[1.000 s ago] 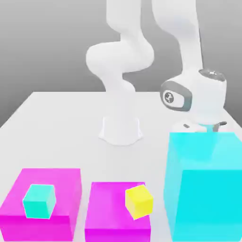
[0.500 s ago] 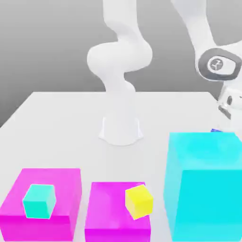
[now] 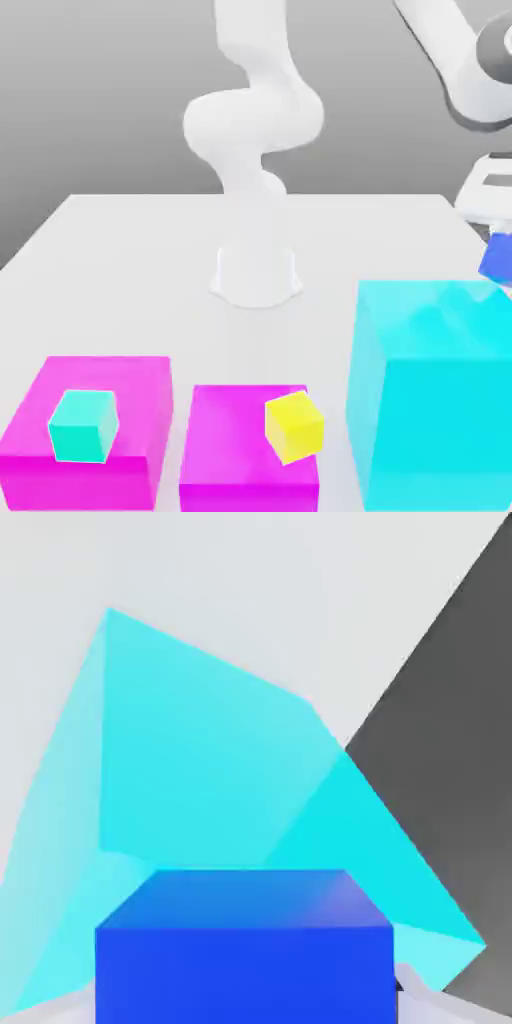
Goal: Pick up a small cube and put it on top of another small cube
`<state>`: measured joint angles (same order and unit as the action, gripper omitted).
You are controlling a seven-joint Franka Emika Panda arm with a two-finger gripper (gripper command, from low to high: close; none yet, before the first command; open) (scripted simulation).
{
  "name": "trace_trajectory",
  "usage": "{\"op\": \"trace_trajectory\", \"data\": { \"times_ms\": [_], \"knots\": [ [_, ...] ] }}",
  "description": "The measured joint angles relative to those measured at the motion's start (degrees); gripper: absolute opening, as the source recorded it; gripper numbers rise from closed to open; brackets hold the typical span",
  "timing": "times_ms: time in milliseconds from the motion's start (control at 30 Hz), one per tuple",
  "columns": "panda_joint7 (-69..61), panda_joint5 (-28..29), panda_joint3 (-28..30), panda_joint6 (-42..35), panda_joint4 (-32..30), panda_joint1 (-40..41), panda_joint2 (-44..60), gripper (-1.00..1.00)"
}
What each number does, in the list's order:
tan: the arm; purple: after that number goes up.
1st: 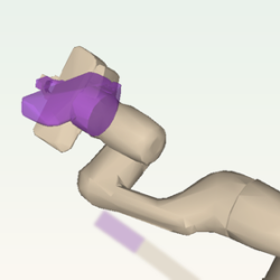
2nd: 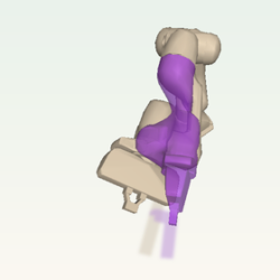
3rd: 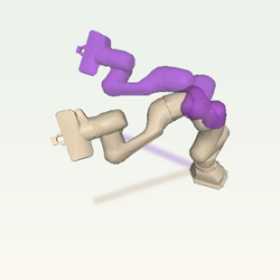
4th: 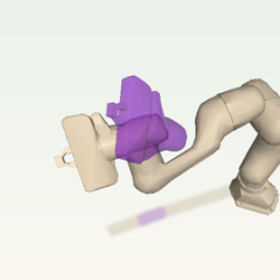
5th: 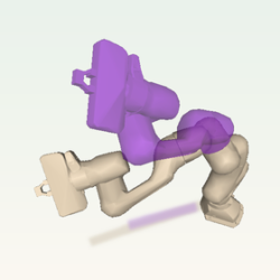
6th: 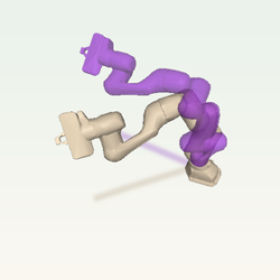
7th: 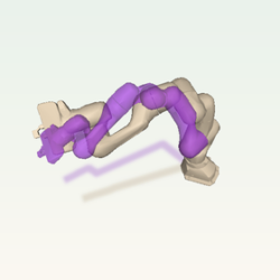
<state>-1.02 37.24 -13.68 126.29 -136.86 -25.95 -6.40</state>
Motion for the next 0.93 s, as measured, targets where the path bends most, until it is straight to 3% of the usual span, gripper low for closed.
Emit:
{"op": "trace_trajectory", "data": {
  "times_ms": [267, 500, 633, 667, 933],
  "knots": [
    [-10.47, -18.11, 11.93, 5.77, -0.39, 10.99, 0.13, -1.0],
    [-11.21, -34.75, 17.51, 10.98, -6.9, 15.15, 0.77, -1.0],
    [-11.82, -37.57, 17.95, 18.95, -8.29, 16.15, 6.66, -1.0],
    [-11.89, -37.71, 17.91, 21.06, -8.67, 16.23, 8.37, 1.0],
    [-11.82, -37.69, 17.86, 20.17, -8.49, 16.12, 7.54, 1.0]
  ]
}}
